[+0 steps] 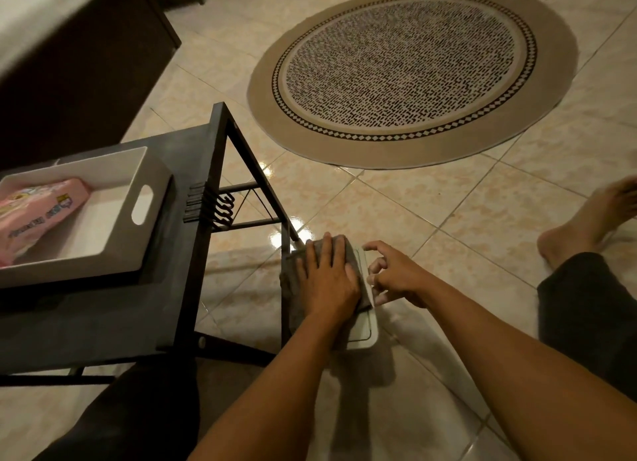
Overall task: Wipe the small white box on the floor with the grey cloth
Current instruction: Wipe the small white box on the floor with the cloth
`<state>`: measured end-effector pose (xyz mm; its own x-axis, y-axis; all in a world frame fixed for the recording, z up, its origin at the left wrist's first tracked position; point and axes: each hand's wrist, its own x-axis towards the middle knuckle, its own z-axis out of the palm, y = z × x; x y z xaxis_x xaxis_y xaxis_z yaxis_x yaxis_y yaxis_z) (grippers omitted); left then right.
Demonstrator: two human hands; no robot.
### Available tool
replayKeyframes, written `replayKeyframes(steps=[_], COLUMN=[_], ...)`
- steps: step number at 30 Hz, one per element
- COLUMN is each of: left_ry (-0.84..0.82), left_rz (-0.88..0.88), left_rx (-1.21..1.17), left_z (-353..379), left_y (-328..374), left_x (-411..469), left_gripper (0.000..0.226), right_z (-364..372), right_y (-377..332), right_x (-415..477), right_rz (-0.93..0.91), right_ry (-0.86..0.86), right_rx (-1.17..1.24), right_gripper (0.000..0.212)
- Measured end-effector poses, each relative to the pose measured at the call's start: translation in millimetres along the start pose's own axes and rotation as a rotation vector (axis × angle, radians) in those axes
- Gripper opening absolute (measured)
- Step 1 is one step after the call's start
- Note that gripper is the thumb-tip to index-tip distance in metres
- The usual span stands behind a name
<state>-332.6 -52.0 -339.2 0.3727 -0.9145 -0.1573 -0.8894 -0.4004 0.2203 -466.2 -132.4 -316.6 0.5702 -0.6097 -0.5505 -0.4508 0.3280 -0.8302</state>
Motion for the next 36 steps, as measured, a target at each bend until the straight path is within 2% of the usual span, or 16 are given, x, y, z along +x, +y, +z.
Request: replayKeyframes(steps=[10, 14, 21, 27, 30, 36], left_ry=[0.083, 0.025, -0.008, -0.007, -0.004, 0.055], left_rz=[-0.122, -0.057, 0.098, -0.062, -0.122, -0.064], left_rx=[0.023, 0.037, 0.001, 0.025, -0.01, -0.016], left_z=[15.0, 18.5, 17.5, 1.9, 3.6, 19.1], left_y=[-16.3, 3.4, 21.2, -1.6, 0.9, 22.8], left_x=[-73.4, -93.8, -58.3, -12.6, -34.3, -62.4], left_gripper=[0.064, 0.067, 0.065, 0.062, 0.065, 0.066], right_z=[0.3, 1.2, -1.6, -1.7, 0.0, 5.3], right_y=[1.4, 1.0, 2.6, 4.5, 6.4, 17.1], right_x=[-1.7, -2.7, -1.0, -0.6, 0.5, 0.7], right_rz=[-0.005, -0.007, 0.006, -0.005, -0.006, -0.002], right_ry=[0.017, 0.022, 0.003, -0.004, 0.025, 0.211], right_rx=[-0.001, -0.007, -0.007, 0.07, 0.098, 0.262], right_gripper=[0.067, 0.066, 0.07, 0.065, 0.064, 0.064])
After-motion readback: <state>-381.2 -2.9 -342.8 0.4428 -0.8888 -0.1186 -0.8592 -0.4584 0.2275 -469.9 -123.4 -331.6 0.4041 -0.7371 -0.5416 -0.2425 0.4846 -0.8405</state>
